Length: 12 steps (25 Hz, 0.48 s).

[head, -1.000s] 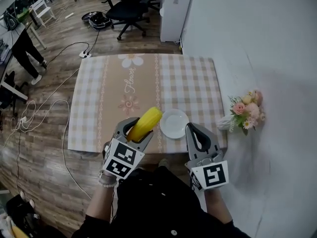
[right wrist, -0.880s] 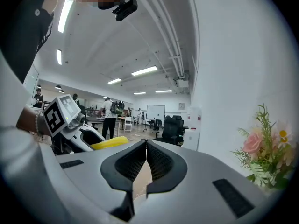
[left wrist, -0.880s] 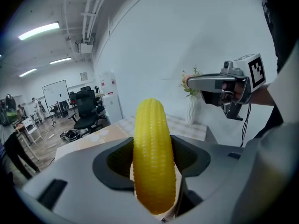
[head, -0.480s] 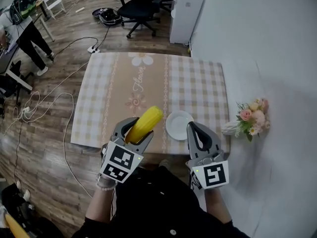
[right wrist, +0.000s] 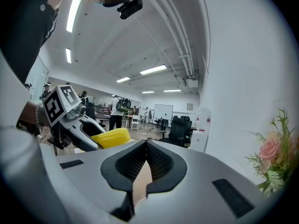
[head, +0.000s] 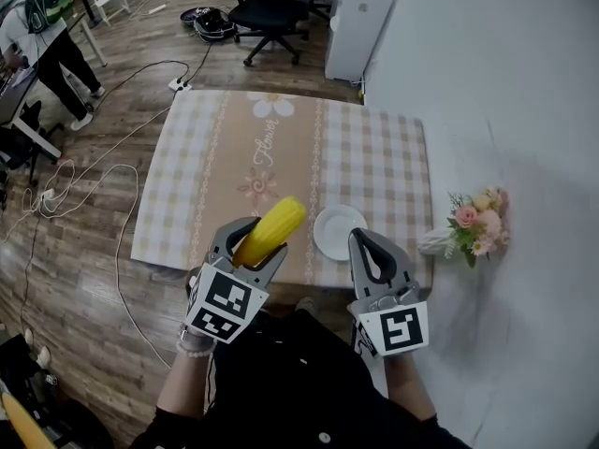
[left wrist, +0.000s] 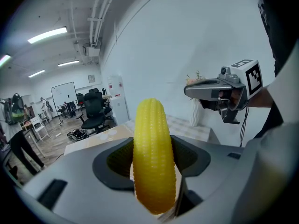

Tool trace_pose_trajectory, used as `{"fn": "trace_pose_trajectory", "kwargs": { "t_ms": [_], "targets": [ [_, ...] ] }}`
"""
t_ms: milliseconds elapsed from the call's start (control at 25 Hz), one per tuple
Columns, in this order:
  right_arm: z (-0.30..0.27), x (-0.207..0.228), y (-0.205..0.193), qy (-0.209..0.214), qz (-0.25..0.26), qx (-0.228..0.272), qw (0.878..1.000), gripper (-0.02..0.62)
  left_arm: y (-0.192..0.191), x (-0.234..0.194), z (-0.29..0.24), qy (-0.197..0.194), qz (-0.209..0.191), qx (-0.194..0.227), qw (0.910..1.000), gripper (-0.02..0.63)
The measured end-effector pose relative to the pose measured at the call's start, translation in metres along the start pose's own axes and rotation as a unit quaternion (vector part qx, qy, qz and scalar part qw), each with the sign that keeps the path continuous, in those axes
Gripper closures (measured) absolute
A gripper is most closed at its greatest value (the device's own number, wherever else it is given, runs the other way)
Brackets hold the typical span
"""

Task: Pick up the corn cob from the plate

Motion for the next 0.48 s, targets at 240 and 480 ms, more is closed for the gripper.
{"fn": "trace_pose_trajectory", "kwargs": {
  "t_ms": [240, 480],
  "targets": [
    [0.0029, -0.0042, -0.0013, 0.001, 0.003, -0.005, 1.0, 0.554, -0.0001, 0.0019, 0.0038, 0.0, 0.001, 0.002, 1.0, 0.354],
    [0.0046, -0.006, -0.001, -0.003, 0.006, -0.006, 1.0, 0.554, -0.0009, 0.0038, 0.0041, -0.006, 0.001, 0.004, 1.0, 0.354]
  ]
}}
Point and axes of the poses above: the fingertips, and each gripper's own axes: z backward along the fingers, x to its right, y out of its top, the point moved 4 cm from there along z, backward along the fingers, and after that the axes turned 1 degree about y, right-handed, at the moved point
